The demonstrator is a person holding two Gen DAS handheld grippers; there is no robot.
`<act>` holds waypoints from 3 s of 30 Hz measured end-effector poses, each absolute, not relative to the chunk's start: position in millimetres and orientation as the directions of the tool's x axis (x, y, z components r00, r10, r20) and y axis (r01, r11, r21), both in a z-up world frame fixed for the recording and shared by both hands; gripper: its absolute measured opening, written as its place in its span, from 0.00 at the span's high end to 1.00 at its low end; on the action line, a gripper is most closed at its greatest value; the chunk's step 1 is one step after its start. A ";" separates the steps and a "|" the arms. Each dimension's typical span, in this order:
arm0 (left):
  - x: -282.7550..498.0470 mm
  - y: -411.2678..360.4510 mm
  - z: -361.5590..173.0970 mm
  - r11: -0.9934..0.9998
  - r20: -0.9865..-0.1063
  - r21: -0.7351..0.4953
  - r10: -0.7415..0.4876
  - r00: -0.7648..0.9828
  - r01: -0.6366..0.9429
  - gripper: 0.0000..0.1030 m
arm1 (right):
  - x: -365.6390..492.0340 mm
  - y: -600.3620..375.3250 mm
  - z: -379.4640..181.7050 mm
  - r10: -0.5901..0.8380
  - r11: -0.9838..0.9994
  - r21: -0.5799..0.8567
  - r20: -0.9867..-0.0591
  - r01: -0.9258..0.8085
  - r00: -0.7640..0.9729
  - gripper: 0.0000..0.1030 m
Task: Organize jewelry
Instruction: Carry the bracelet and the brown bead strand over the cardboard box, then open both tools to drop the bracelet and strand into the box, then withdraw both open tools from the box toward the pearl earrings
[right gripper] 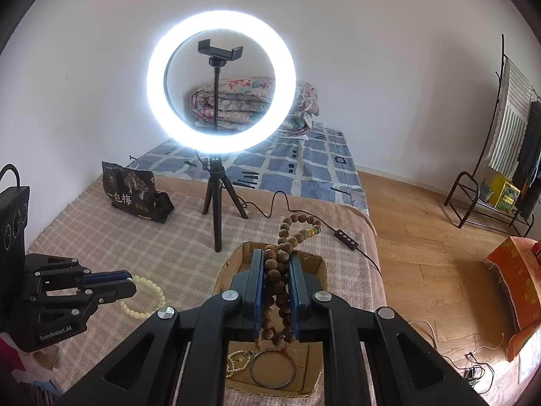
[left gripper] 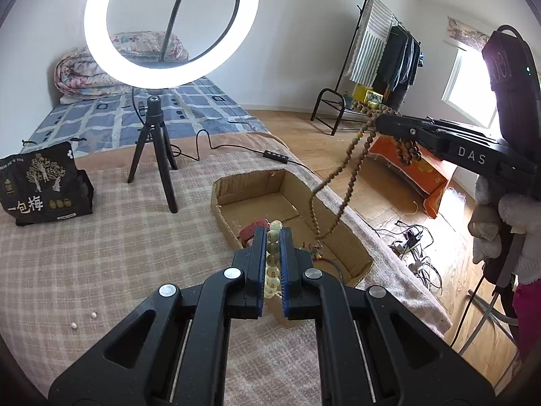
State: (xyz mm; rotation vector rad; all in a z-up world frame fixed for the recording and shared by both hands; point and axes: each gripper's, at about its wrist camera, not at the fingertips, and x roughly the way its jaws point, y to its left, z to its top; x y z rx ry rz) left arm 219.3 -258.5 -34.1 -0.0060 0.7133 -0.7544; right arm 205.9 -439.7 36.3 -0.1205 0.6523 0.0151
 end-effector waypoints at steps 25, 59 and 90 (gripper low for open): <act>234.9 -329.9 -77.7 0.724 -0.638 -0.179 -0.601 0.481 0.667 0.95 | 284.0 -496.3 -21.6 -0.007 1.000 -0.013 -0.676 -0.002 0.737 0.89; 205.5 -322.8 -71.0 0.722 -0.619 -0.076 -0.574 0.535 0.687 0.50 | 266.9 -491.2 -43.7 -0.040 0.996 0.031 -0.702 0.086 0.711 0.03; 214.4 -133.2 -89.0 0.883 -0.629 -0.021 -0.377 0.680 0.470 0.50 | 241.8 -394.4 -36.4 0.072 0.997 0.040 -0.642 -0.061 0.763 0.01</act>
